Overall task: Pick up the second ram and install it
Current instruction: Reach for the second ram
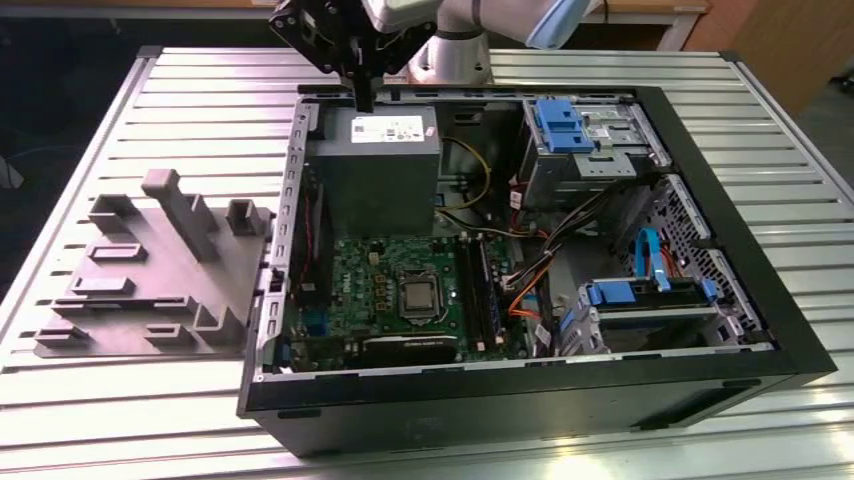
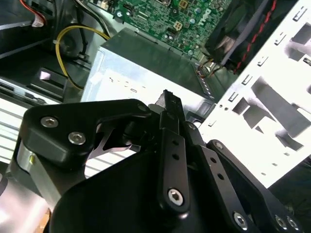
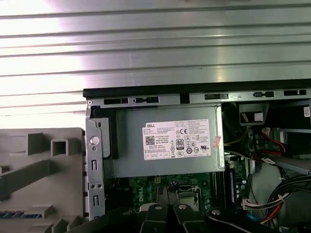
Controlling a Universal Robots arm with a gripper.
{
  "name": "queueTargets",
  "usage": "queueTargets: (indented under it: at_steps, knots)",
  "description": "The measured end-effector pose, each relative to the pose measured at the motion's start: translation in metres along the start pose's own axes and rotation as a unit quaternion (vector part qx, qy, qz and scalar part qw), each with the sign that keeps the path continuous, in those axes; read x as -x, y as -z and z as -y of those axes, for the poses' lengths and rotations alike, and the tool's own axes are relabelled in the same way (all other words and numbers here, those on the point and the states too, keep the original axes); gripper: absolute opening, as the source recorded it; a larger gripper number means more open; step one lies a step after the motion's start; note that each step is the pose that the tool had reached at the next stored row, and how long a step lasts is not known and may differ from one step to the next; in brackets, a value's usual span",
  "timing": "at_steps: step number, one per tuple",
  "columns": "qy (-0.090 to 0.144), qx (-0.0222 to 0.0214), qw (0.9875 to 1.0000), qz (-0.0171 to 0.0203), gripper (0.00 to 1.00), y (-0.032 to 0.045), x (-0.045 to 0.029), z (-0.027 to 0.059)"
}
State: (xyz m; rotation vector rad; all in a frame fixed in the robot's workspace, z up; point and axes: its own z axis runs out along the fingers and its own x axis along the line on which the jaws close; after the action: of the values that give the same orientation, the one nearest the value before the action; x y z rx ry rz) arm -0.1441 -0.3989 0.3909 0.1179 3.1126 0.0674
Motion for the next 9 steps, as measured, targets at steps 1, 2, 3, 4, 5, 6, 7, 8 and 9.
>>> queueTargets:
  at_steps: [1,2,3,4,5,6,7,8,9]
  knots:
    - [0.000,0.0000,1.0000,0.0000,0.10,-0.0002,-0.0022,0.0002]
    - [0.000,0.0000,1.0000,0.0000,0.10,-0.0005,-0.0047,0.0004]
    - [0.000,0.0001,1.0000,0.0000,0.10,-0.0007,-0.0067,0.0005]
    - [0.000,0.0001,1.0000,0.0001,0.10,-0.0009,-0.0088,0.0007]
    - [0.000,0.0000,1.0000,0.0000,0.10,-0.0011,-0.0110,0.0009]
    - [0.000,0.0001,1.0000,0.0000,0.10,-0.0013,-0.0131,0.0011]
    - [0.000,0.0001,1.0000,0.0000,0.10,-0.0015,-0.0156,0.0013]
    - [0.000,0.0001,1.0000,0.0001,0.10,-0.0017,-0.0180,0.0014]
    - [0.000,0.0001,1.0000,0.0000,0.10,-0.0019,-0.0203,0.0016]
